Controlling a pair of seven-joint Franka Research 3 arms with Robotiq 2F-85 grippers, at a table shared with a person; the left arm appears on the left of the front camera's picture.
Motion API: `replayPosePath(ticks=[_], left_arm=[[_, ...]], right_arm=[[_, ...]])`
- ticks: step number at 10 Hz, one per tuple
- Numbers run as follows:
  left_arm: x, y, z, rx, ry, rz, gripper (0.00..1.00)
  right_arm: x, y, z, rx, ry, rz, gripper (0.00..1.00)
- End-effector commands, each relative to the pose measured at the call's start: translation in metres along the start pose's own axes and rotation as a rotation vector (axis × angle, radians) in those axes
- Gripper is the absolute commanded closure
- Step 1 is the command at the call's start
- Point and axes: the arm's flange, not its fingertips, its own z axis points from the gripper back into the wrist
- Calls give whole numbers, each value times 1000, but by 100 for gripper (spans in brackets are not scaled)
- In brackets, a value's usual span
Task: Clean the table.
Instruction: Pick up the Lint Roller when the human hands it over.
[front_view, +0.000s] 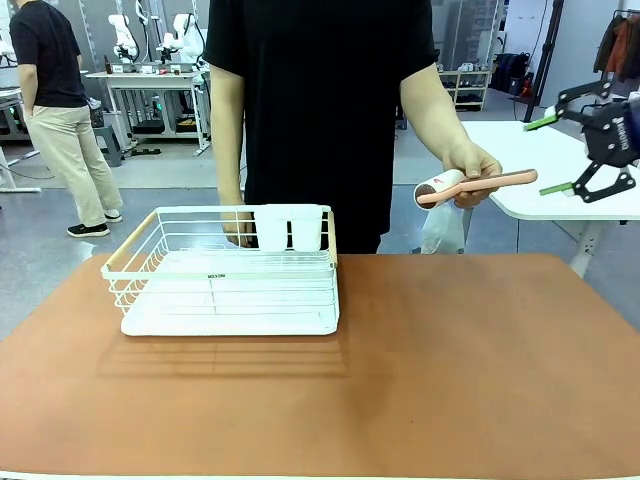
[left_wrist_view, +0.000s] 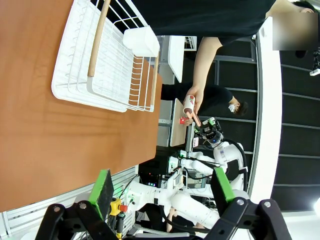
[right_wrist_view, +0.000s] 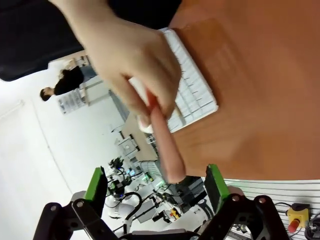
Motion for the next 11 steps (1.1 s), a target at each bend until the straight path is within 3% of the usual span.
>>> replayPosePath(ticks=[1, 5, 9, 10, 11], left_arm=[[-2, -2, 3, -5, -1, -8, 0], [-2, -2, 3, -5, -1, -8, 0], [-2, -2, 3, -5, -1, -8, 0], [-2, -2, 3, -5, -1, -8, 0], [-2, -2, 3, -5, -1, -8, 0]], right_arm=[[-6, 0, -13, -59, -4, -35, 0], [-14, -8, -40, -49, -150, 68, 0], [-6, -11, -48, 11, -184, 117, 0], [-4, -13, -49, 28, -172, 130, 18], [-2, -14, -48, 33, -175, 134, 20]])
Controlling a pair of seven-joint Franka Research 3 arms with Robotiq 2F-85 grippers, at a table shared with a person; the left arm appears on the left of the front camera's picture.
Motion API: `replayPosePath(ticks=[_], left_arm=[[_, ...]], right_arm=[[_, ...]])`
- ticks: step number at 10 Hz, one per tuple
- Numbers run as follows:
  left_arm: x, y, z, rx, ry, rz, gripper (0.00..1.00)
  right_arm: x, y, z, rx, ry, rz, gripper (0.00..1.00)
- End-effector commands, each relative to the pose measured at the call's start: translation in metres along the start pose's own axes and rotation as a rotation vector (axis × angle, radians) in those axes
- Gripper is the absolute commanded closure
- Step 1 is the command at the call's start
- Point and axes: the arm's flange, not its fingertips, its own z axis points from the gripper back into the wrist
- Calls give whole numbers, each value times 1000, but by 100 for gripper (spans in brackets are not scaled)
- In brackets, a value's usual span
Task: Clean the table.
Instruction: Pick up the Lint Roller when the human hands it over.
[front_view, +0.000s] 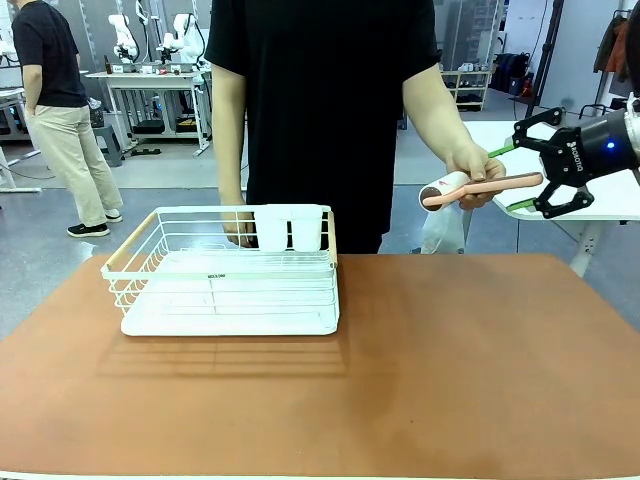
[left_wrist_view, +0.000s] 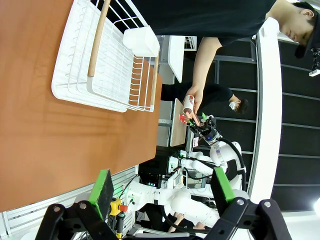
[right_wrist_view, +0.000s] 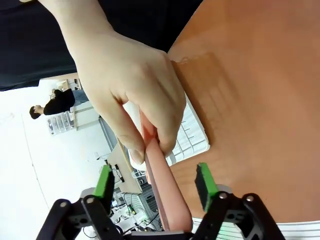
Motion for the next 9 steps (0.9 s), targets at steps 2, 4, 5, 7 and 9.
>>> replayPosePath(ticks=[2, 4, 5, 7, 9], left_arm=[[-2, -2, 3, -5, -1, -8, 0], [-2, -2, 3, -5, -1, -8, 0], [-2, -2, 3, -5, -1, -8, 0], [-2, -2, 3, -5, -1, -8, 0], [-2, -2, 3, -5, -1, -8, 0]], right_arm=[[4, -8, -7, 42, -22, 26, 40], [6, -9, -7, 47, -34, 26, 60], [7, -10, -6, 51, -37, 22, 78], [10, -10, -4, 56, -44, 17, 98], [11, -11, -3, 58, -44, 18, 100]])
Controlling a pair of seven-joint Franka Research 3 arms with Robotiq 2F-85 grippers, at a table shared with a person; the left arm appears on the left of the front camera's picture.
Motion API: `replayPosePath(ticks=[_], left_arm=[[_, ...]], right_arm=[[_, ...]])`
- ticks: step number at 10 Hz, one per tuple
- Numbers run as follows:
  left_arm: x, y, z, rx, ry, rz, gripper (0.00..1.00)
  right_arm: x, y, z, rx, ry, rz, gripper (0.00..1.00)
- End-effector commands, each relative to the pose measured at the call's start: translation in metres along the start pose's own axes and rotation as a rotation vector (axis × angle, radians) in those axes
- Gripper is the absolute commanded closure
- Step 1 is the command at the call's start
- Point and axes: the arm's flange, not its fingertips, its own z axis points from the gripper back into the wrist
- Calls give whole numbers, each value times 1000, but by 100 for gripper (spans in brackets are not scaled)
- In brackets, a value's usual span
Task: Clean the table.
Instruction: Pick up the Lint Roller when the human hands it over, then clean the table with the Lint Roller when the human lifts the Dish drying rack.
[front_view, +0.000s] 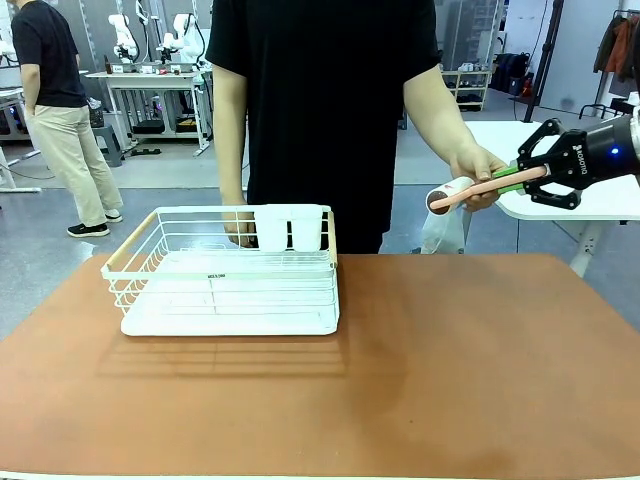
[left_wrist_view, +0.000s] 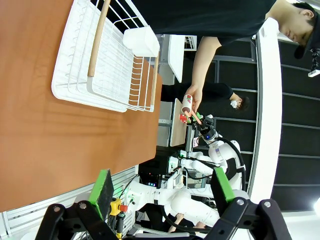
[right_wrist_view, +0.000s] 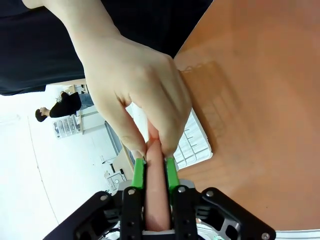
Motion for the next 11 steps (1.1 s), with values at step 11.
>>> replayPosePath(ticks=[11], left_arm=[[-2, -2, 3, -5, -1, -8, 0]], right_arm=[[0, 0, 0, 0, -1, -1, 100]])
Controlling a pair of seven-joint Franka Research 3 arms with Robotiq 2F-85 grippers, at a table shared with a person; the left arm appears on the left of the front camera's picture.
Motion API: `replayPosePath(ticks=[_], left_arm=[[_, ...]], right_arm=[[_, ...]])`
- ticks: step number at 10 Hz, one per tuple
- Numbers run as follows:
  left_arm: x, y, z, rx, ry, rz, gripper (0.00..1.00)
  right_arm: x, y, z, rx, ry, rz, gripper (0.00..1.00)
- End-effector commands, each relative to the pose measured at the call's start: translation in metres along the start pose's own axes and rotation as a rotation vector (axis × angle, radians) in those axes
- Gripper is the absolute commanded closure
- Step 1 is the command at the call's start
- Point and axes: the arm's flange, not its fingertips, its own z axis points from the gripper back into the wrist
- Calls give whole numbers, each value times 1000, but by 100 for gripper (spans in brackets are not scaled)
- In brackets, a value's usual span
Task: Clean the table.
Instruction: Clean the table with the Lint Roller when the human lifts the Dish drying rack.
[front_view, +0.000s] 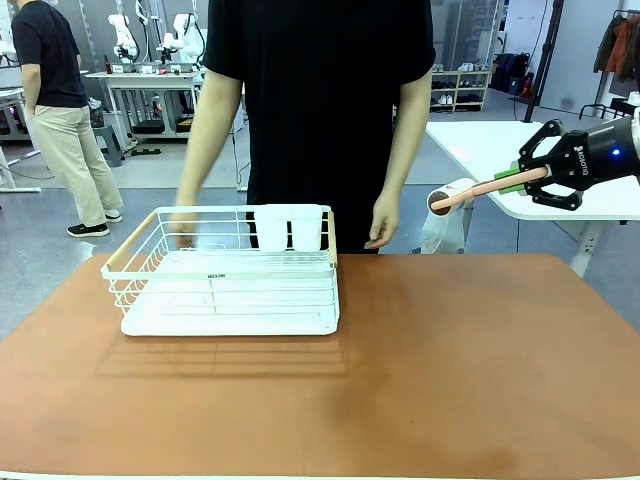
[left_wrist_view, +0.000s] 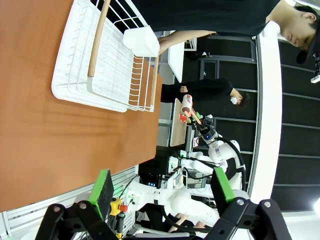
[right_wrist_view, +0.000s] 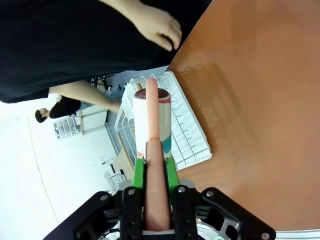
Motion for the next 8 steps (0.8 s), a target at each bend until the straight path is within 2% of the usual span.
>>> replayPosePath(ticks=[1, 8], left_arm=[[-2, -2, 3, -5, -1, -8, 0], [-2, -2, 3, -5, -1, -8, 0]], right_arm=[[-1, 1, 0, 2, 1, 3, 100], [-1, 1, 0, 2, 1, 3, 100]])
